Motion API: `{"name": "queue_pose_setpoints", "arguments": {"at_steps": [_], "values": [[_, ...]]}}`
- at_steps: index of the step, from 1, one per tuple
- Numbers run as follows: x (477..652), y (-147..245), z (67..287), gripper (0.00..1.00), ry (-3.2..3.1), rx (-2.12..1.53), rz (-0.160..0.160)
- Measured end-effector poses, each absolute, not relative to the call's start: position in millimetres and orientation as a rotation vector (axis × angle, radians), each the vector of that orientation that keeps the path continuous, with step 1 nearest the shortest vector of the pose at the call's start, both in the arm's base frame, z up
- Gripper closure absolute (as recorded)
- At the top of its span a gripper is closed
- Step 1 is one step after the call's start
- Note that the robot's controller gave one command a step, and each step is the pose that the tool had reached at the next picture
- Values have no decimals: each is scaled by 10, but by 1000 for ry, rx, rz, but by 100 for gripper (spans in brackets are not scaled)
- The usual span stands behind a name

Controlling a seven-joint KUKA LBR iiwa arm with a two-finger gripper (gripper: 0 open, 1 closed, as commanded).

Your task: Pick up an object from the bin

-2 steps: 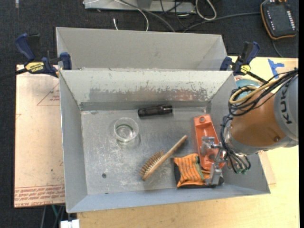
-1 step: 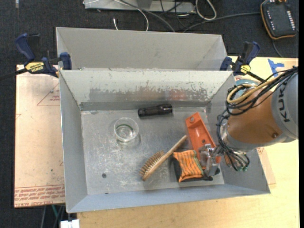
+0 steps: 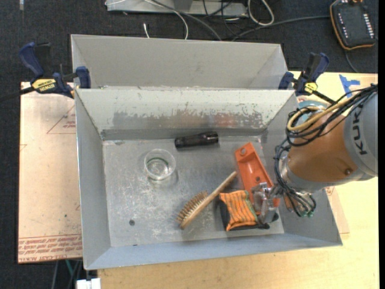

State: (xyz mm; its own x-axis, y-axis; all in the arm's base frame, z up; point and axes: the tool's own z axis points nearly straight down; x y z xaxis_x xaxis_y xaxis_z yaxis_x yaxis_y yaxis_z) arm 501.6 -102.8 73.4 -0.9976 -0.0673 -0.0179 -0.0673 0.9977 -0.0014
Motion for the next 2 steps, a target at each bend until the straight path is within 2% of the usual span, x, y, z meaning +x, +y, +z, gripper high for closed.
{"name": "queue_pose_setpoints", "arguments": {"at_steps": [2], "values": [[5015,-1020,918,100,3121,-106,0]]}}
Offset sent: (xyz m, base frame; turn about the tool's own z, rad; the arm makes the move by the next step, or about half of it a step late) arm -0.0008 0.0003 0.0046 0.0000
